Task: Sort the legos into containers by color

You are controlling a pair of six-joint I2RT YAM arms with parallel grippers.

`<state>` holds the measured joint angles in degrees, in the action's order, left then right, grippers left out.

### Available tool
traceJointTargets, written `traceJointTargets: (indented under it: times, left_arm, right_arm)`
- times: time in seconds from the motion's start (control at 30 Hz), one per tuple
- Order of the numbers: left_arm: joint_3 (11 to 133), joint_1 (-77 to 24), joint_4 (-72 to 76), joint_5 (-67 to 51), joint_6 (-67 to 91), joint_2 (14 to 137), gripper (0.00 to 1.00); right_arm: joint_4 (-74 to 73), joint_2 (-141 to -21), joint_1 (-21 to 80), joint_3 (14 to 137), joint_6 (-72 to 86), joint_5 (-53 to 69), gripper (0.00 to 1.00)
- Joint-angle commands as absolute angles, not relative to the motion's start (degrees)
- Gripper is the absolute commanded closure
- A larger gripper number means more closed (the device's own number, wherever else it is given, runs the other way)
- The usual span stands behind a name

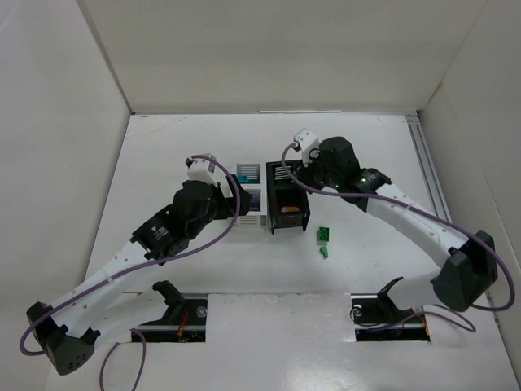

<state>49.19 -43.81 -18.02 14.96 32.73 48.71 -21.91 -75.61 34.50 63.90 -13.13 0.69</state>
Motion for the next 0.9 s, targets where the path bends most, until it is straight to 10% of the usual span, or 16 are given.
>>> traceJointTargets:
  times: [0.0,0.17,0.33,0.87]
  left_arm:
    - [48.43,-43.95,-17.75,13.19,34.62,48.52,0.00]
    - [48.43,-43.95,-17.75,11.43,34.63,49.75,0.00]
    - [48.43,-46.13,-16.52,8.79,33.40,52.64,0.00]
    - [61.34,-70.58,-6.60,6.17,30.15,83.56,0.00]
  right_arm:
    - [-17.58,-81.46,35.77,70.21,-14.24,2.90,0.72]
    - [-16.17,-87.71,36.30,75.23,-14.24,3.60,0.67]
    - [-20.12,-90.26,36.30,78.75,-14.85,2.12,0.22]
    - [-30.23,-47.02,20.13,55.63,-8.61,-17.83,0.04]
